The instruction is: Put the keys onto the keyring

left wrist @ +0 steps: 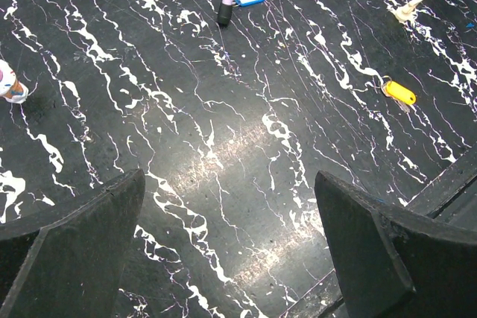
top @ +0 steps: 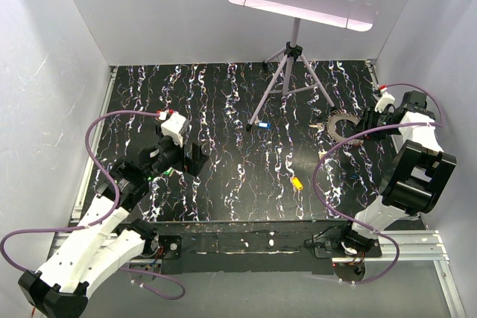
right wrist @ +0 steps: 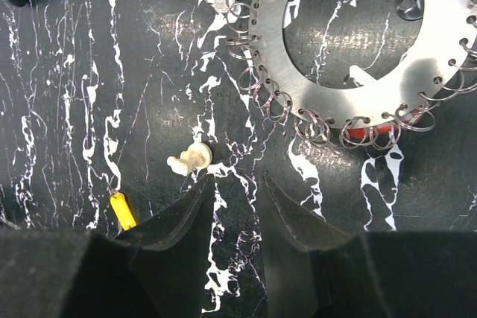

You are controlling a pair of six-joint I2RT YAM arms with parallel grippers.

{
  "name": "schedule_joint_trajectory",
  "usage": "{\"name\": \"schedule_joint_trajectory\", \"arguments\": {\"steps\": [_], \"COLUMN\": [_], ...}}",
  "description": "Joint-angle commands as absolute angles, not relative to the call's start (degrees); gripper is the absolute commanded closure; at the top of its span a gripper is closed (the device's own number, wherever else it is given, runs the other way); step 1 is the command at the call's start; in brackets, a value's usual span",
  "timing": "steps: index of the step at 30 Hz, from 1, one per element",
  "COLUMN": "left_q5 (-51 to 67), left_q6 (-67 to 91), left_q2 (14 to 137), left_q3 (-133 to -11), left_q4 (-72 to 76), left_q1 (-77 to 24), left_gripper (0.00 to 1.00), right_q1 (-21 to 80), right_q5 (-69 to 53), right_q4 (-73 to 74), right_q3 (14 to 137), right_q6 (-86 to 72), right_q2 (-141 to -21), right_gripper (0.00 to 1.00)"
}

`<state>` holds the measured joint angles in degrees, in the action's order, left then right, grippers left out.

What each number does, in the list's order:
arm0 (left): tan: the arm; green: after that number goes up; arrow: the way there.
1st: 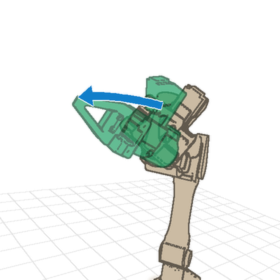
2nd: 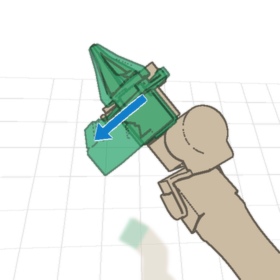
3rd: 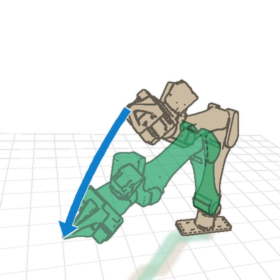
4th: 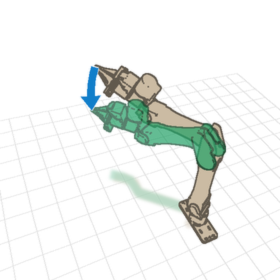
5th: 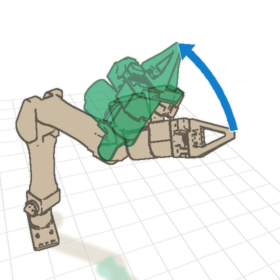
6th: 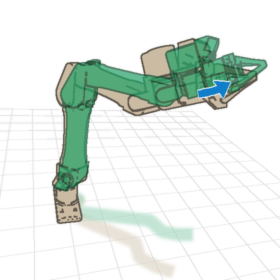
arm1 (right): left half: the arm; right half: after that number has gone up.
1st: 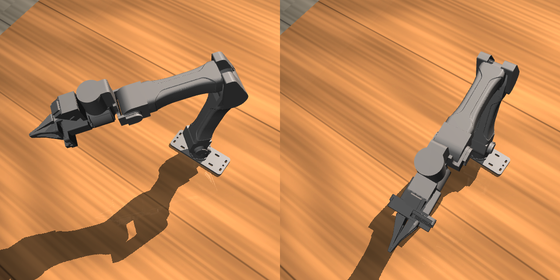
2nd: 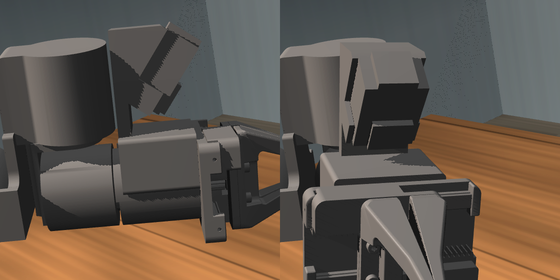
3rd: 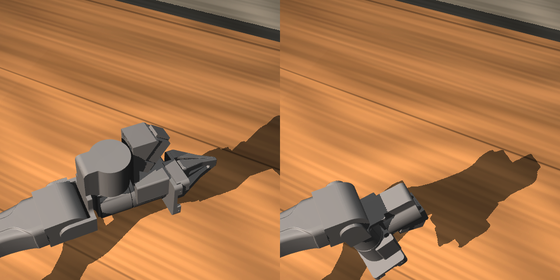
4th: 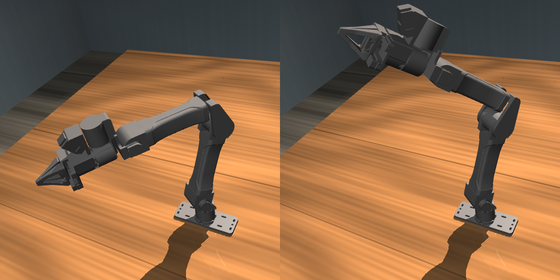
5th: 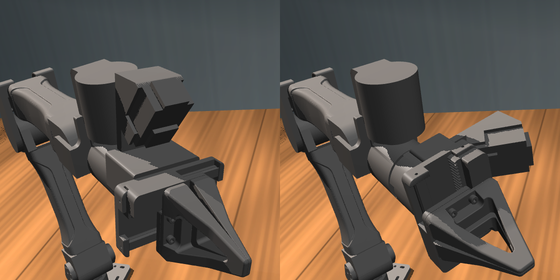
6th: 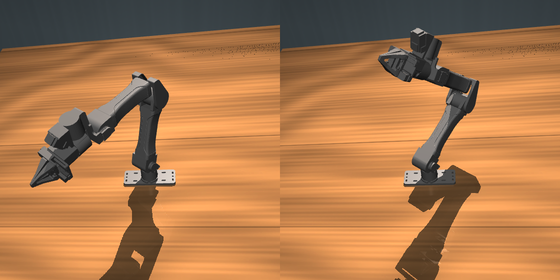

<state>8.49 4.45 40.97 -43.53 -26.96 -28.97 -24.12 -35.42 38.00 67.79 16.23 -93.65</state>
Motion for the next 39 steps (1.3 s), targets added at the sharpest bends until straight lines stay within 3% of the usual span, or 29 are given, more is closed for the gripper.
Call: {"name": "schedule_joint_trajectory", "arguments": {"steps": [1, 20, 39], "left_q5": [7.2, 7.2, 8.1], "left_q6": [3.8, 3.7, 3.7], "left_q2": [40.0, 40.4, 40.8], "left_q3": [-42.7, -42.5, -42.5], "left_q4": [-26.5, -26.3, -25.8], "left_q1": [-28.7, -28.6, -27.3], "left_gripper": [0.02, 0.02, 0.02], "right_q1": [-24.3, -19.7, -19.7], "right_q5": [-38.6, -29.3, -31.3], "right_q4": [37.6, 34.4, 34.3], "right_q3": [67.3, 69.9, 70.2], "right_q6": [15.8, 8.0, 7.7], "right_q2": [-93.3, -100.6, -102.3], "right_gripper": [0.63, 0.63, 0.63]}}
